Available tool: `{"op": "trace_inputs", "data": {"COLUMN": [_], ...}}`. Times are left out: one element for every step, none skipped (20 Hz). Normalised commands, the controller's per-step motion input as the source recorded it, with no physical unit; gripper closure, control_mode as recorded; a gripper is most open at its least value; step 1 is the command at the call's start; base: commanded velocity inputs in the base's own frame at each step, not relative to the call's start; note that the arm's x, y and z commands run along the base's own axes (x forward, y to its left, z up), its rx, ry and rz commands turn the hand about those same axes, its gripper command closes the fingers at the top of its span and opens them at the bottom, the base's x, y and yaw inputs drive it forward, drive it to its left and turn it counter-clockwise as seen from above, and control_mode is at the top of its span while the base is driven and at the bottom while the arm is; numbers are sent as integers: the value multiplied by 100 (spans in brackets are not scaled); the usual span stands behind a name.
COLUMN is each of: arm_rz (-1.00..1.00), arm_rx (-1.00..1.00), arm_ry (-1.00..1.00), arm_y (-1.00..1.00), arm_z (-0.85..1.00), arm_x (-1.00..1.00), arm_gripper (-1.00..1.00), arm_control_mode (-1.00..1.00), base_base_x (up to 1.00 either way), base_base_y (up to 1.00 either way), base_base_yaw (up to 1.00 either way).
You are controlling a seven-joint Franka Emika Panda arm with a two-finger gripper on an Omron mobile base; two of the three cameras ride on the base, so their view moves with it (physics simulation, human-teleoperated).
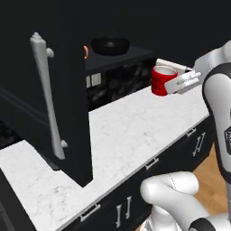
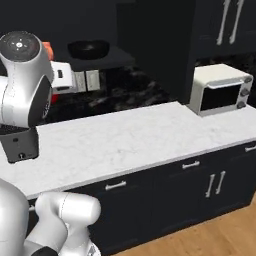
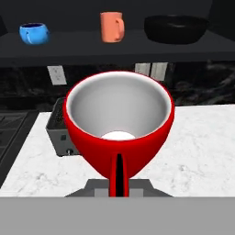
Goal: Gather all objects into one cabinet and sort the glasses and bowls to opposite sides.
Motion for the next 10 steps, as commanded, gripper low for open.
{"op": "trace_inputs", "data": {"arm_rz": [0,0,0,0,0,0,0,0,0,0], "arm_rx": [0,0,0,0,0,0,0,0,0,0], "arm_ry": [0,0,0,0,0,0,0,0,0,0], "arm_y": [0,0,0,0,0,0,0,0,0,0], "arm_z": [0,0,0,0,0,0,0,0,0,0], "arm_x": [0,0,0,0,0,0,0,0,0,0], "arm_gripper": [100,100,100,100,100,100,100,100,100,100], "arm_control_mode": [100,100,100,100,100,100,100,100,100,100], "base_base_x": [57,11,-4,-41,-51,-51,-45,-29,-18,0], "base_base_y": [0,0,1,15,14,9,0,0,-9,-40], "base_base_yaw": [52,67,77,81,82,83,83,79,71,53]}}
